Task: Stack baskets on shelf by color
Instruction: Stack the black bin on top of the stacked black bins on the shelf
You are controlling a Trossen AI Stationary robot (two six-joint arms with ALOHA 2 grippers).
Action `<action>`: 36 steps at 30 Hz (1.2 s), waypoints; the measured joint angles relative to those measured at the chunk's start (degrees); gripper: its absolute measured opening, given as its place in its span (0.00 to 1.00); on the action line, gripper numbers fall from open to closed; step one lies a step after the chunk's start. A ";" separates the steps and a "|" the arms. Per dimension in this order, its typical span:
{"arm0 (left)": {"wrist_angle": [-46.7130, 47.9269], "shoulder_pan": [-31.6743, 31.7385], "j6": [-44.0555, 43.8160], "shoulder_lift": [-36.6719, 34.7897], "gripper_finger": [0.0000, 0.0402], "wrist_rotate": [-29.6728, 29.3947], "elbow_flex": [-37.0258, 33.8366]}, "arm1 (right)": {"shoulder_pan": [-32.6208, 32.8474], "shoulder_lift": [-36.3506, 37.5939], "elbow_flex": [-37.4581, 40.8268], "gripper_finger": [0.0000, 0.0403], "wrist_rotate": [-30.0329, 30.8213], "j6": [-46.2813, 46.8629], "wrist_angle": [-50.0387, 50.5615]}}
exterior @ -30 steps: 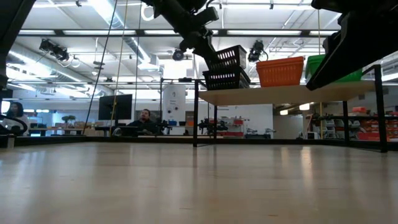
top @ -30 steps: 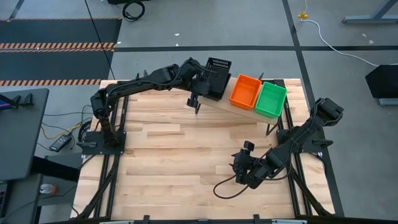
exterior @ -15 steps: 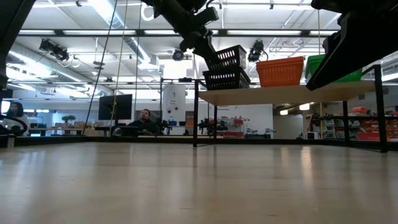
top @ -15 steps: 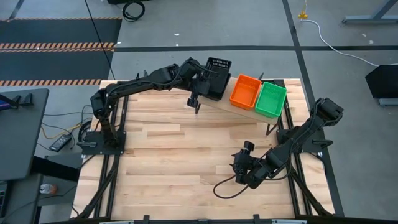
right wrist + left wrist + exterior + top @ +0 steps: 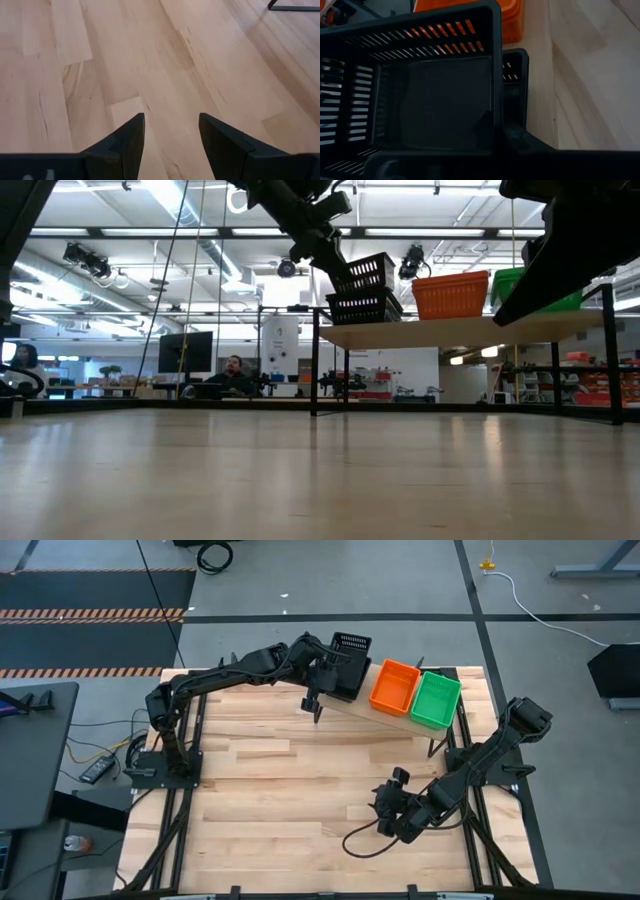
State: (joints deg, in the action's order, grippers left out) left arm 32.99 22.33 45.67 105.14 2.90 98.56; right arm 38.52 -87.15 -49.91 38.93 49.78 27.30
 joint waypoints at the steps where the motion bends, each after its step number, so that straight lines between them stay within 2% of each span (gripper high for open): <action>1: -0.01 0.00 0.00 0.00 0.02 0.00 0.00 | 0.00 0.00 0.00 0.48 -0.02 0.17 -0.21; 5: -0.46 0.00 0.00 0.00 0.03 -0.02 0.00 | 0.00 0.00 0.00 0.48 -0.02 0.14 -1.35; 18: -1.46 0.00 -0.93 -0.02 0.16 -0.07 0.00 | 0.00 0.00 0.00 0.48 -0.02 0.00 -1.57; 36: -1.19 0.00 -1.66 -0.02 0.23 -0.48 0.00 | 0.00 0.00 0.00 0.48 -0.17 0.03 -1.53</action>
State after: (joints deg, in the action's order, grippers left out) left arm 31.80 22.33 44.01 105.12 2.42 98.56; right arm 38.52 -87.15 -49.91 38.76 49.80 25.78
